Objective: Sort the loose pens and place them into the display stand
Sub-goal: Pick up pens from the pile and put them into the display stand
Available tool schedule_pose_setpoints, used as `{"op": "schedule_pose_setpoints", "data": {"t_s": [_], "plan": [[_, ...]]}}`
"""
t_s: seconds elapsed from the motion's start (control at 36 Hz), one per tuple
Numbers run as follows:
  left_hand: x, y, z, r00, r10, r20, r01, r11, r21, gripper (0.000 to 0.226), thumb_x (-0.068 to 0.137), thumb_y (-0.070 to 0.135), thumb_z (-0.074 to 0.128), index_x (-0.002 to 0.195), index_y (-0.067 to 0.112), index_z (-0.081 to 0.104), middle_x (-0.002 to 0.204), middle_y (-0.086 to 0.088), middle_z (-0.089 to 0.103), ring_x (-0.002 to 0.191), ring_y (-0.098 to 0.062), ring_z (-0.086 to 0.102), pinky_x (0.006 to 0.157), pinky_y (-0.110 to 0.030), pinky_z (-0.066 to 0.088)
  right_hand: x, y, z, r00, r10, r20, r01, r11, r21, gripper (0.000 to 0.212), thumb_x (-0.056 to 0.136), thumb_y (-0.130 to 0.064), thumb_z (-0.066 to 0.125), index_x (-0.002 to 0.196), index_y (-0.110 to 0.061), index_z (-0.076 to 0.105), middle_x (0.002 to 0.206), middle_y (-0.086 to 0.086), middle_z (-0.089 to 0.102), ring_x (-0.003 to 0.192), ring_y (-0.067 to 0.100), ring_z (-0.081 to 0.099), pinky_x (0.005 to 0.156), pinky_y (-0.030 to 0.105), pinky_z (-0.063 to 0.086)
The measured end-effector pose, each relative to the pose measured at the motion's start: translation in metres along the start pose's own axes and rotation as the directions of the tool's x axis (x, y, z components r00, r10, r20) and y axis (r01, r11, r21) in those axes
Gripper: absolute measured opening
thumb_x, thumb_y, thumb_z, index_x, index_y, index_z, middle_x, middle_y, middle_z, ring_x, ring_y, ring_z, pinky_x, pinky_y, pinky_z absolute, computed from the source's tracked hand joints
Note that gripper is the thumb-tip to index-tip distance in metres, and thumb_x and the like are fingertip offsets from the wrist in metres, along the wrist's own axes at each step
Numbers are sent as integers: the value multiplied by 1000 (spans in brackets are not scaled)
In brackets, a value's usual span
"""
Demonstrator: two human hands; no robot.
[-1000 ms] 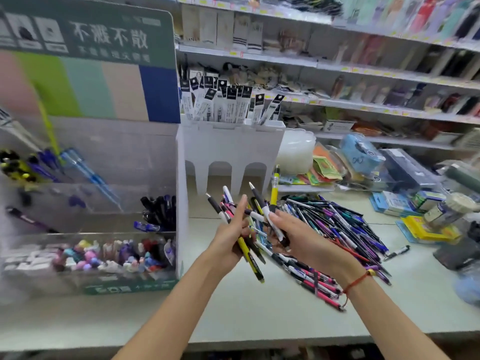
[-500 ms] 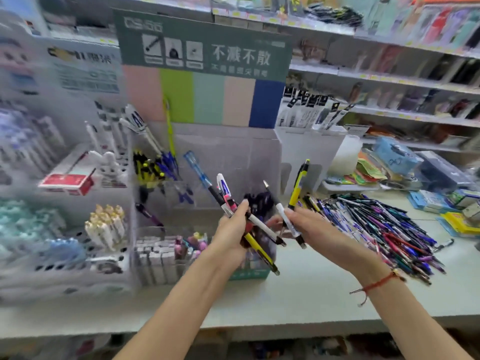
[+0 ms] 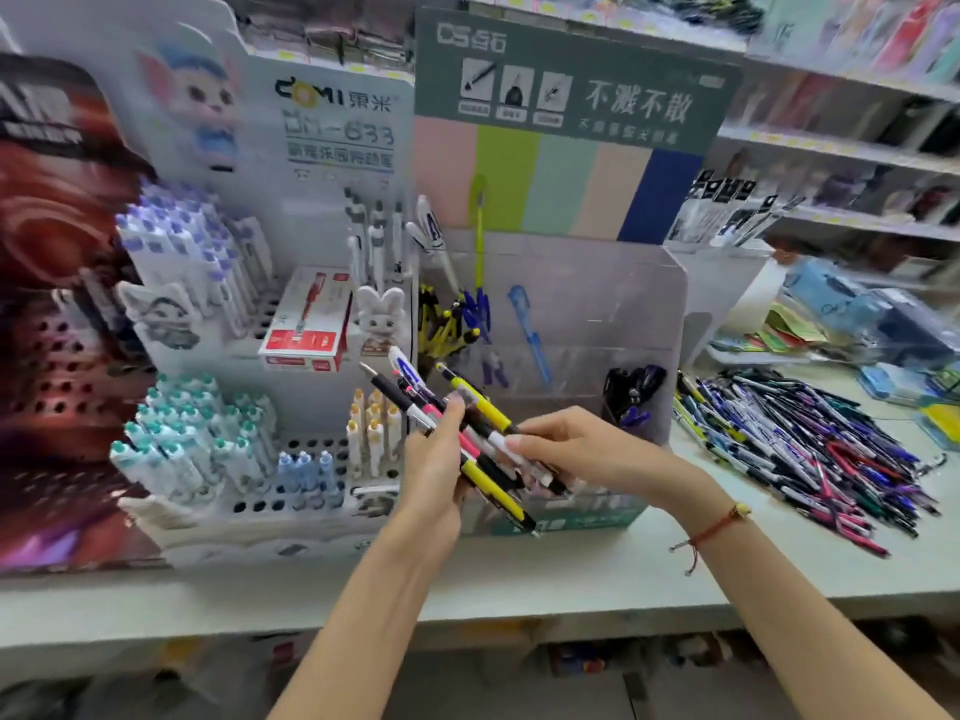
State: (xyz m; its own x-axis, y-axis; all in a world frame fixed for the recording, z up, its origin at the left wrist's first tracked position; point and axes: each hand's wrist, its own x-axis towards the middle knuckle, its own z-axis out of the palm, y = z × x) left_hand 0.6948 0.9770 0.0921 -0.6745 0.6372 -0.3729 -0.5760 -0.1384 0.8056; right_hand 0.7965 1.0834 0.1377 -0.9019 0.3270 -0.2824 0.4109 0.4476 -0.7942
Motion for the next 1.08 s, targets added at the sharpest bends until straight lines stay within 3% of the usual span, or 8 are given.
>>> {"op": "schedule_pose_setpoints", "data": {"t_s": [0.14, 0.22, 0.28, 0.42, 0.53, 0.78, 0.89, 1.08], "plan": [[4, 10, -19, 995, 16, -98, -22, 998, -59, 15, 97, 24, 54, 102, 13, 63, 81, -1, 70, 67, -10, 66, 48, -19, 51, 13, -5, 15, 989, 21, -144, -22, 1000, -6, 35, 99, -43, 45, 83, -23, 70, 86, 19, 59, 84, 29, 58, 77, 35, 46], [8, 17, -27, 986, -2, -166, -37, 972, -233, 6, 98, 15, 53, 98, 11, 58, 73, 2, 71, 62, -7, 68, 52, -21, 55, 29, -1, 14, 934, 7, -358, 48, 988, 146, 32, 101, -33, 43, 108, -20, 72, 75, -22, 63, 73, -8, 57, 59, 5, 39], [11, 21, -31, 984, -23, -174, -27, 959, -281, 8, 97, 14, 53, 103, 9, 57, 75, 0, 70, 59, -6, 68, 53, -22, 56, 43, -2, 13, 886, 3, -464, 87, 981, 172, 25, 101, -30, 47, 99, -19, 70, 49, -21, 49, 44, -3, 44, 48, 10, 33], [17, 27, -37, 988, -40, -147, -5, 956, -295, 16, 98, 17, 53, 86, 11, 63, 66, 3, 71, 61, -7, 69, 76, -31, 56, 79, -9, 11, 760, -50, -648, 185, 973, 142, 14, 96, -28, 57, 83, -23, 53, 74, 2, 72, 62, 20, 68, 51, 24, 43], [19, 29, -37, 985, -19, -172, -39, 943, -331, 20, 98, 16, 53, 111, 4, 61, 93, -4, 72, 74, -12, 69, 72, -29, 59, 101, -20, 5, 629, -151, -763, 255, 967, 18, 12, 89, -29, 66, 78, -28, 63, 66, -3, 69, 57, 11, 66, 65, 35, 55], [20, 38, -41, 977, -49, -208, -30, 932, -360, 36, 98, 17, 52, 129, -3, 53, 118, -17, 66, 82, -18, 68, 56, -26, 58, 128, -26, -4, 703, -141, -697, -152, 928, -340, 33, 75, -43, 77, 61, -23, 55, 61, -3, 54, 69, 22, 59, 59, 32, 42], [20, 38, -43, 979, -61, -195, -13, 934, -356, 37, 98, 18, 53, 128, -3, 53, 118, -18, 66, 86, -21, 68, 63, -30, 60, 126, -30, -7, 718, -135, -683, 9, 983, -186, 24, 72, -31, 81, 86, -19, 66, 71, -4, 63, 67, 10, 59, 67, 31, 53], [19, 36, -48, 987, -25, -162, -31, 942, -335, 29, 97, 18, 53, 121, 2, 60, 110, -13, 70, 83, -15, 71, 73, -29, 59, 116, -27, -4, 517, -387, -764, 231, 922, -310, 16, 81, -17, 75, 96, -19, 71, 85, -4, 70, 75, 11, 66, 73, 32, 57]]}}
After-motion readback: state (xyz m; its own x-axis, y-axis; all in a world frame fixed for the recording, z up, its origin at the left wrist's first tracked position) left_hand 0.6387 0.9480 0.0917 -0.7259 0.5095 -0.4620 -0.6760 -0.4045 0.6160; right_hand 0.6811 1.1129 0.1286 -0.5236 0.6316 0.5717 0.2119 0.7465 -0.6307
